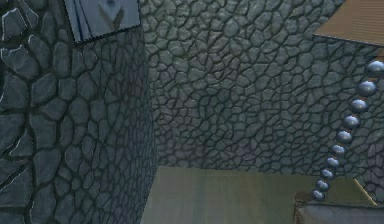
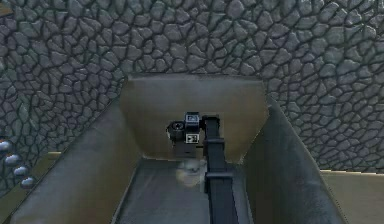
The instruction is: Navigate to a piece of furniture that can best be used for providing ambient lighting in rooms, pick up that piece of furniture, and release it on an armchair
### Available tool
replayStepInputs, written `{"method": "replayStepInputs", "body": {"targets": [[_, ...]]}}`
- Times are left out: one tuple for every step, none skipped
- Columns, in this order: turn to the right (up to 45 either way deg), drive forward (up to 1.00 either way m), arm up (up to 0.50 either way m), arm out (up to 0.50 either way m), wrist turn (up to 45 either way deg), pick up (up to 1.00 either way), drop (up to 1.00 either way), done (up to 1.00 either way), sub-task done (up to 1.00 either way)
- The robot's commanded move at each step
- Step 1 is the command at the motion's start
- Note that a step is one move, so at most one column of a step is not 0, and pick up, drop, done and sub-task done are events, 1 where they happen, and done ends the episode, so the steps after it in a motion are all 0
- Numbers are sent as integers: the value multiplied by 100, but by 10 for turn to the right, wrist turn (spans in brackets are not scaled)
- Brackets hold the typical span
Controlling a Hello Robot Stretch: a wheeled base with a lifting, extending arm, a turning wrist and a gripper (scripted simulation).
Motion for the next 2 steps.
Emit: {"method": "replayStepInputs", "body": {"targets": [[0,0,0,-8,0,0,0,0,0],[0,0,0,0,0,0,0,100,0]]}}
